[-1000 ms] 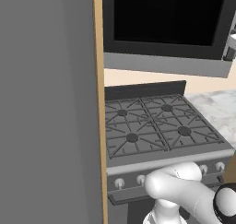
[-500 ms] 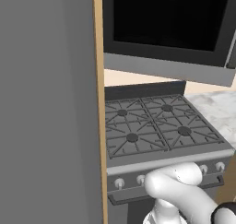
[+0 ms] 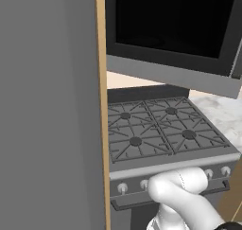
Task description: Pick the sweet potato from the counter and place it in the microwave. Then turn on the microwave.
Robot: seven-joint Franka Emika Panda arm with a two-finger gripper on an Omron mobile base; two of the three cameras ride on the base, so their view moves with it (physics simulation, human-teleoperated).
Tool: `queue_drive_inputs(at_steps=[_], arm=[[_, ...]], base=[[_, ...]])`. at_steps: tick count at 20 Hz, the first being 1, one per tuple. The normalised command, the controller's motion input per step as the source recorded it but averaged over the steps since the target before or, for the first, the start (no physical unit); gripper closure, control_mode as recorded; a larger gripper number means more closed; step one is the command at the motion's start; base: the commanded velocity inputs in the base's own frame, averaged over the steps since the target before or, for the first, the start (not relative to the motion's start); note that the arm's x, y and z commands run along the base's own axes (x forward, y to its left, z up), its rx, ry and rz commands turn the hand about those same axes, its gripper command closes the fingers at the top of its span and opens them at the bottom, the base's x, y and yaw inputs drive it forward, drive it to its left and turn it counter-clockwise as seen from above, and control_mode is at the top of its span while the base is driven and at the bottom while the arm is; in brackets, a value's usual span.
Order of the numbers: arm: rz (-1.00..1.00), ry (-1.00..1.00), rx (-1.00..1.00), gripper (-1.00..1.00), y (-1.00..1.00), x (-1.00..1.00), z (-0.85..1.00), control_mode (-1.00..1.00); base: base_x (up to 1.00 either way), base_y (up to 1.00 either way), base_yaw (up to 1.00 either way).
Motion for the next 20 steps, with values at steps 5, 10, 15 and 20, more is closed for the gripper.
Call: queue_drive_inputs(at_steps=[5, 10, 15, 20], arm=[[0.07, 0.00, 0.00, 1.00, 0.28, -0.52, 0.00, -1.00], [0.06, 0.00, -0.01, 1.00, 0.33, -0.43, 0.00, -1.00], [0.05, 0.00, -0.01, 1.00, 0.36, -0.42, 0.00, -1.00], [0.06, 0.00, -0.01, 1.00, 0.35, -0.38, 0.00, -1.00]], base=[[0.00, 0.00, 0.00], [0.00, 0.00, 0.00], [0.00, 0.00, 0.00], [0.00, 0.00, 0.00]])
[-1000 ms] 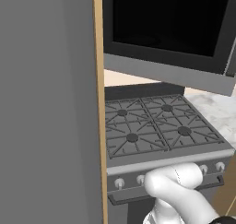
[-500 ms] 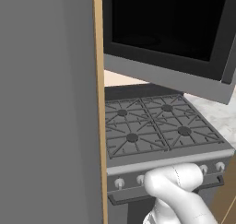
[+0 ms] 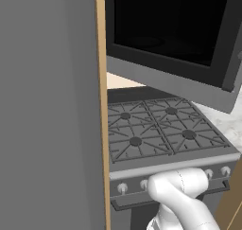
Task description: Pick the sweet potato from the counter and place it in the microwave. Then turn on the microwave.
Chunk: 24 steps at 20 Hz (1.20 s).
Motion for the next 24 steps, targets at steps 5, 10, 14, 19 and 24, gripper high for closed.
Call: queue_drive_inputs(at_steps=[5, 10, 14, 19, 24], arm=[[0.06, 0.00, -0.01, 1.00, 0.36, -0.30, 0.00, -1.00], [0.07, 0.00, -0.01, 1.00, 0.32, -0.24, 0.00, -1.00], [0.07, 0.00, -0.01, 1.00, 0.33, -0.21, 0.00, -1.00], [0.06, 0.00, -0.01, 1.00, 0.26, -0.15, -0.01, -1.00], [0.04, 0.00, 0.00, -1.00, 0.10, -0.01, 0.00, -1.00]], base=[[0.00, 0.00, 0.00], [0.00, 0.00, 0.00], [0.00, 0.00, 0.00], [0.00, 0.00, 0.00], [0.00, 0.00, 0.00]])
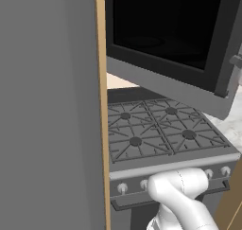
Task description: Pick the sweet potato from the counter and place it in the microwave. Then turn on the microwave.
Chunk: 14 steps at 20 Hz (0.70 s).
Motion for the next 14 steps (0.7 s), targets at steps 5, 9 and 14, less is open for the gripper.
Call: queue_drive_inputs(at_steps=[5, 9, 14], arm=[[0.03, 0.00, 0.00, -1.00, 0.01, -0.08, 0.00, -1.00], [0.04, -0.01, 0.00, -1.00, 0.00, -0.30, 0.00, -1.00], [0.05, -0.02, 0.00, -1.00, -0.15, -0.44, 0.00, -1.00]], base=[[0.00, 0.00, 0.00], [0.00, 0.00, 0.00], [0.00, 0.00, 0.00]])
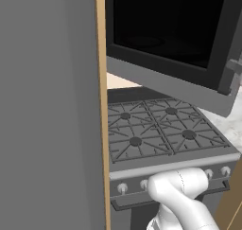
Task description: Pick the sweet potato from the counter and place it in the microwave. Then turn on the microwave.
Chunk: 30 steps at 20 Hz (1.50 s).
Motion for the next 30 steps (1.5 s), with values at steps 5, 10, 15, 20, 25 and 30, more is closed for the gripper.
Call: queue_drive_inputs(at_steps=[5, 10, 15, 20, 25, 30], arm=[[0.03, -0.04, 0.00, -1.00, -0.40, -0.43, 0.00, -1.00], [0.00, -0.06, 0.00, -1.00, -0.46, -0.46, 0.00, -1.00], [-0.05, -0.09, 0.00, -1.00, -0.33, -0.38, 0.00, -1.00], [-0.16, -0.07, 0.00, -1.00, -0.17, -0.29, 0.00, -1.00], [-0.14, -0.06, 0.00, -1.00, -0.32, -0.32, 0.00, -1.00], [-0.09, -0.06, 0.00, -1.00, -0.31, -0.35, 0.00, -1.00]], base=[[0.00, 0.00, 0.00], [0.00, 0.00, 0.00], [0.00, 0.00, 0.00], [0.00, 0.00, 0.00], [0.00, 0.00, 0.00], [0.00, 0.00, 0.00]])
